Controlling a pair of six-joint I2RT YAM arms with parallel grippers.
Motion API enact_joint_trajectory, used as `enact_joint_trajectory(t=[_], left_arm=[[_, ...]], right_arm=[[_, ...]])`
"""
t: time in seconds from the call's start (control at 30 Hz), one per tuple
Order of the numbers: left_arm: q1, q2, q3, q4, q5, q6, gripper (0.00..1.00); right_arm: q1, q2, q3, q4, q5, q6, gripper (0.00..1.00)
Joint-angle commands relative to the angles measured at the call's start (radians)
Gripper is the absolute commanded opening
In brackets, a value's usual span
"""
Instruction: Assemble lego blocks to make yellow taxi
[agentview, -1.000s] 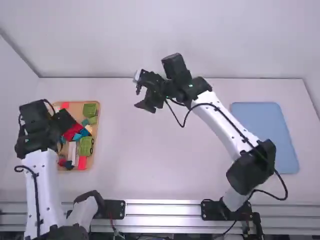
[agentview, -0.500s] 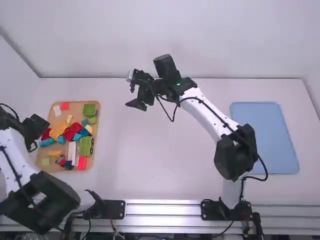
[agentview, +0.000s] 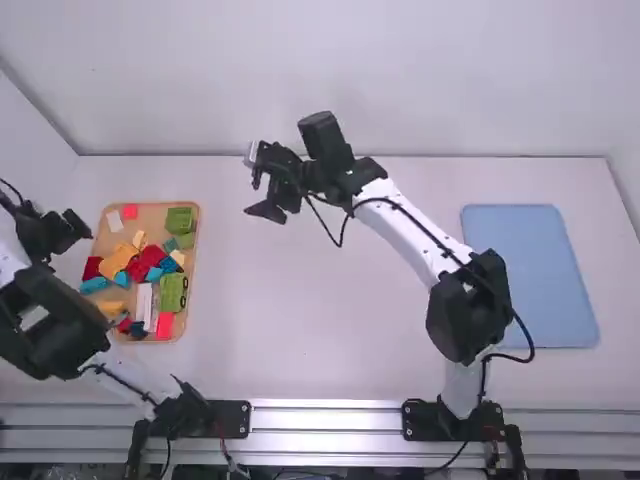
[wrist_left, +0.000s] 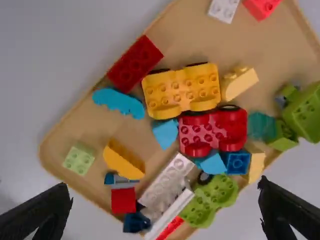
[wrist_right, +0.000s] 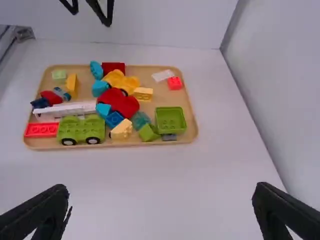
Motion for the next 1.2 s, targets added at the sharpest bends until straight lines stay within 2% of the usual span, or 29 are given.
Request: enact_joint_trajectory(t=[0.0,0.1,0.2,0.23,0.4,0.47,0.53,0.8,0.97,1.17], left_arm=[[-0.025,0.039,0.023,0.011,0.004,0.201,0.99],[-0.045,0.072,0.017,0.046,0.003,0.325,0.97],[-0.065,0.105,0.017,0.066,0.002,0.452,0.87],[-0.077,0.122,0.017,0.073,-0.032,0.517,0.84],[-0.111,0.167,0.017,0.101,-0.201,0.640,0.81],[-0.121,0.192,0.012,0.100,-0.230,0.780,0.73],[-0.120,0.203,0.005,0.101,-0.232,0.845,0.72],[-0.109,0.258,-0.001,0.140,-0.142,1.020,0.77],[-0.114,0.263,-0.022,0.187,-0.117,1.044,0.70],[-0.110,0.263,-0.103,0.262,-0.117,1.109,0.69]], right_arm=[[-0.003,0.006,0.022,0.006,-0.005,0.005,0.98],[-0.003,0.006,0.022,0.006,-0.004,0.003,0.98],[-0.003,0.006,0.022,0.005,0.001,0.004,0.98],[0.000,0.006,0.022,0.002,0.003,0.003,0.98],[-0.005,0.006,0.022,-0.006,0.006,0.005,0.98],[-0.005,0.006,0.022,-0.013,0.027,0.004,0.98],[-0.005,0.006,0.022,-0.012,0.042,0.015,0.98],[-0.003,0.006,0.022,0.005,0.071,0.065,0.98],[0.000,0.006,0.022,0.022,0.071,0.087,0.98],[-0.003,0.006,0.022,0.022,0.070,0.109,0.98]])
